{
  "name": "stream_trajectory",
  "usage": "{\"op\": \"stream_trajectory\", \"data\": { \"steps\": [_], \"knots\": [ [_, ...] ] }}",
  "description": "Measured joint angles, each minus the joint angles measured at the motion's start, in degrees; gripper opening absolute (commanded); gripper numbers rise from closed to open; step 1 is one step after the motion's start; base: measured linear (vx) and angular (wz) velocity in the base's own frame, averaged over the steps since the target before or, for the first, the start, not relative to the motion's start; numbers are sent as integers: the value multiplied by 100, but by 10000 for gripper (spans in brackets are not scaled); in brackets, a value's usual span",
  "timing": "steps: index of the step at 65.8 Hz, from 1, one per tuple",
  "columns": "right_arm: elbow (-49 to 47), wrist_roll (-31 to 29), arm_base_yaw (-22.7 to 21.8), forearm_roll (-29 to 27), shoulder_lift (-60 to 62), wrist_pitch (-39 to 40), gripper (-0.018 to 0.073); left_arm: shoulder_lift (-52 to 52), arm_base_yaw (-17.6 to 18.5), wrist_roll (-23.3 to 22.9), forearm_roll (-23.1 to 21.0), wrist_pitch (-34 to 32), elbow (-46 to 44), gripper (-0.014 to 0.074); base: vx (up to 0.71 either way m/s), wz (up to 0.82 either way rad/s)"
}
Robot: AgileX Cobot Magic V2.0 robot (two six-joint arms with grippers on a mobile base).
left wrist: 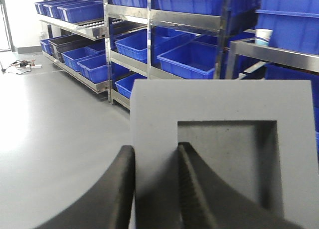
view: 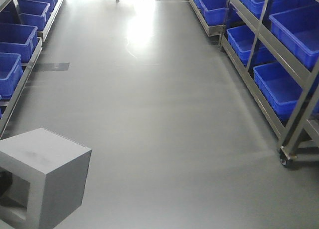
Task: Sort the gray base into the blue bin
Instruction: 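Drive down the aisle between the blue bin shelves carrying the block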
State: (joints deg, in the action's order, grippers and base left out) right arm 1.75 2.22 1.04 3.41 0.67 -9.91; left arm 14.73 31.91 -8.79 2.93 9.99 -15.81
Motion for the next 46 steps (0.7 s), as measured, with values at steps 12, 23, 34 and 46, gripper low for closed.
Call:
{"op": "stream_trajectory", "data": {
  "steps": [12, 23, 34, 46],
  "knots": [
    [0, 0, 0, 0, 0, 0, -9, 0, 0, 0, 0, 0, 0, -6, 43, 5],
    [0, 0, 0, 0, 0, 0, -9, 0, 0, 0, 0, 0, 0, -6, 45, 6],
    [0, 0, 0, 0, 0, -5, -9, 0, 0, 0, 0, 0, 0, -6, 46, 4],
    [0, 0, 0, 0, 0, -5, -9, 0, 0, 0, 0, 0, 0, -6, 46, 4]
  ]
}}
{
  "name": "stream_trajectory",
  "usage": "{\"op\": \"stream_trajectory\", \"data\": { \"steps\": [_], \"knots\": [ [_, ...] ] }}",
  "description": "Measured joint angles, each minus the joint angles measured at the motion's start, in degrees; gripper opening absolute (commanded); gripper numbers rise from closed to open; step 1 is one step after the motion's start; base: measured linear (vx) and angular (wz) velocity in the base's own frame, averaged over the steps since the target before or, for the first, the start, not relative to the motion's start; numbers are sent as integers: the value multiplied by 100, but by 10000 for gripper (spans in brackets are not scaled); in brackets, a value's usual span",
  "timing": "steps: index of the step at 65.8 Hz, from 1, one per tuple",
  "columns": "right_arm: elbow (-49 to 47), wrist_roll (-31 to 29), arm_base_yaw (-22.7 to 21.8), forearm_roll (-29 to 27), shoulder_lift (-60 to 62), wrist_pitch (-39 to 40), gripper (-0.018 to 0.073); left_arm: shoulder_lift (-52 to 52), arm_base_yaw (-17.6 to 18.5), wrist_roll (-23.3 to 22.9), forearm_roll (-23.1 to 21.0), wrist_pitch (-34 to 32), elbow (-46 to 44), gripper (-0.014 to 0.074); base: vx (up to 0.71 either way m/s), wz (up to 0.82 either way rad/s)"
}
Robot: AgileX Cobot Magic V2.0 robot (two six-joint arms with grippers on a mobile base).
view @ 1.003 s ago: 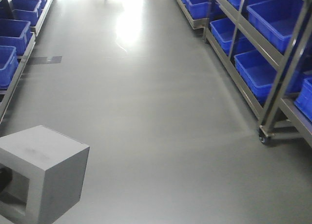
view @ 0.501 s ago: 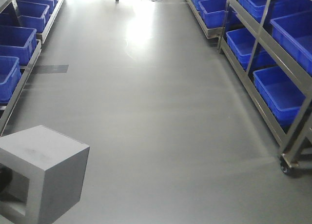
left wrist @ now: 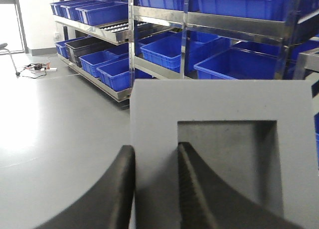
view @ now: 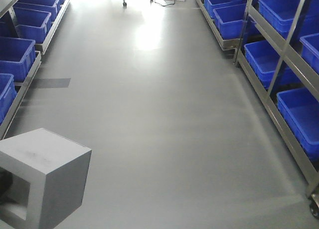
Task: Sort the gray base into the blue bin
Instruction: 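Drive down the aisle between the blue bin shelves carrying the block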
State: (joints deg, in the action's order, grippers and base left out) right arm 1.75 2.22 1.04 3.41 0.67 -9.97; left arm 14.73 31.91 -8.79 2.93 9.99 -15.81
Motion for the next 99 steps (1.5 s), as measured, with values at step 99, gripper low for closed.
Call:
{"op": "stream_trajectory", "data": {
  "steps": [99],
  "knots": [
    [0, 0, 0, 0, 0, 5, -9, 0, 0, 0, 0, 0, 0, -6, 44, 4]
  ]
}}
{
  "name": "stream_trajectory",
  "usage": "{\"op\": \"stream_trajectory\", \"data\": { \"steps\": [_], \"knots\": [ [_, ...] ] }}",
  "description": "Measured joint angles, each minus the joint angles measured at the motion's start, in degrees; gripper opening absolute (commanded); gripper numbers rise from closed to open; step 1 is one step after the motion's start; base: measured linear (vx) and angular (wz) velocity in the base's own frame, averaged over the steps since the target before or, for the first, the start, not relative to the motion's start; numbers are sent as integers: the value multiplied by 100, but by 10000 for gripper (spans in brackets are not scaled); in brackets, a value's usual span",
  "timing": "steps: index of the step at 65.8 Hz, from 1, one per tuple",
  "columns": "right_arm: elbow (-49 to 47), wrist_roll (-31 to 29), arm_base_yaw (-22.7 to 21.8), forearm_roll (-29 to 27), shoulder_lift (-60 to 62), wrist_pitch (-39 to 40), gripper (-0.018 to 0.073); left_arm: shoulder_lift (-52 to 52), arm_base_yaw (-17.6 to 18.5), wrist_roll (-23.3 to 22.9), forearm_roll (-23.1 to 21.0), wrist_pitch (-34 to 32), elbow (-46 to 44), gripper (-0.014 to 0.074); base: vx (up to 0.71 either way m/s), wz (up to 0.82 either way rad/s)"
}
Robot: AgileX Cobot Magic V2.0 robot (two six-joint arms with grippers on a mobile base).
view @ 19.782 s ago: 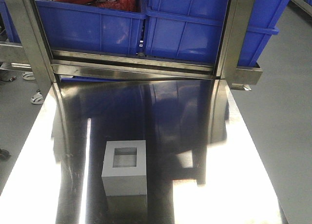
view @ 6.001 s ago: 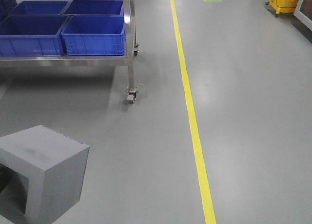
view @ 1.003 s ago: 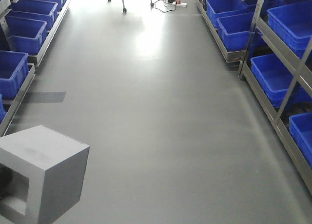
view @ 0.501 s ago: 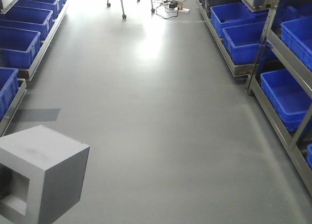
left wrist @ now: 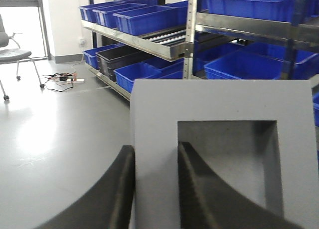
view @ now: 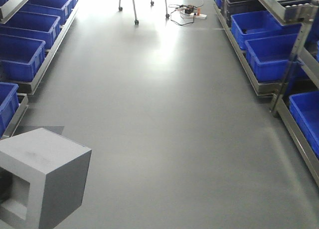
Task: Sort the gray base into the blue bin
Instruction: 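Drive down the aisle between the blue bin shelves carrying the block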
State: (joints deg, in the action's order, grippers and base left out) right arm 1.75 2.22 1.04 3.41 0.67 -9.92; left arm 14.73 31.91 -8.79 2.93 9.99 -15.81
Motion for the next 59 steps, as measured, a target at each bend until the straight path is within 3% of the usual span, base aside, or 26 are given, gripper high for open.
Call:
{"op": "stream_trajectory", "data": {
  "steps": [59],
  "knots": [
    [0, 0, 0, 0, 0, 0, -9, 0, 0, 0, 0, 0, 0, -6, 42, 5]
  ]
}}
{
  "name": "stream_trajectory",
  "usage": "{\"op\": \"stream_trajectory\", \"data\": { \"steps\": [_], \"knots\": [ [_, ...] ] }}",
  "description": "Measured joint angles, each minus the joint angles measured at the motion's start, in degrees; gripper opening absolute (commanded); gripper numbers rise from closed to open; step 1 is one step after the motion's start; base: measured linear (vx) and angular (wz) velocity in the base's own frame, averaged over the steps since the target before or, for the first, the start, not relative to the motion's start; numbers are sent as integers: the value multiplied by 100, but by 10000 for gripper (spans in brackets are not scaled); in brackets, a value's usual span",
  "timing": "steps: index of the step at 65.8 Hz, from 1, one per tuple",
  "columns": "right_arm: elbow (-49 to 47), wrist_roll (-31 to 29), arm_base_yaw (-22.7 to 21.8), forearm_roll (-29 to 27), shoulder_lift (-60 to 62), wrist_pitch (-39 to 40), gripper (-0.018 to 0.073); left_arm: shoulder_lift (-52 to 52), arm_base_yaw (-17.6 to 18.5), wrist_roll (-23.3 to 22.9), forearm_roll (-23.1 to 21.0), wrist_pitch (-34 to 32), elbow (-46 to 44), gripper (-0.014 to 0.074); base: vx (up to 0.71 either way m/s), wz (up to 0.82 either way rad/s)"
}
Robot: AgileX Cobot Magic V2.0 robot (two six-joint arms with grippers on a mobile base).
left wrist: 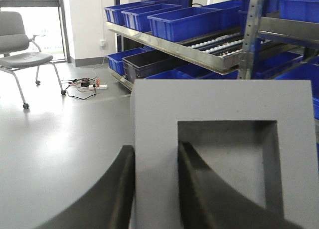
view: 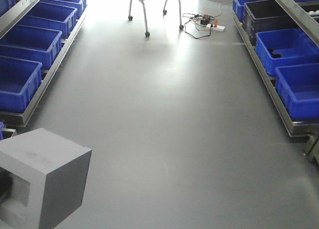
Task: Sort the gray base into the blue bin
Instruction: 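Drive down the aisle between the blue bin shelves carrying the block, then turn the base toward the shelf and stop before an empty blue bin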
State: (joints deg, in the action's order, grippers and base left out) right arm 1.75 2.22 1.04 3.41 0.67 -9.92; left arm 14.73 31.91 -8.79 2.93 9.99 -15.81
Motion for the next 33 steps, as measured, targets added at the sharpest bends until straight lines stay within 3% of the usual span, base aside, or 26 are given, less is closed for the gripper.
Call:
{"op": "stream_trajectory", "data": {
  "steps": [17, 33],
  "knots": [
    [0, 0, 0, 0, 0, 0, -9, 0, 0, 0, 0, 0, 0, -6, 39, 17],
    [0, 0, 0, 0, 0, 0, -9, 0, 0, 0, 0, 0, 0, -6, 37, 47]
  ]
}}
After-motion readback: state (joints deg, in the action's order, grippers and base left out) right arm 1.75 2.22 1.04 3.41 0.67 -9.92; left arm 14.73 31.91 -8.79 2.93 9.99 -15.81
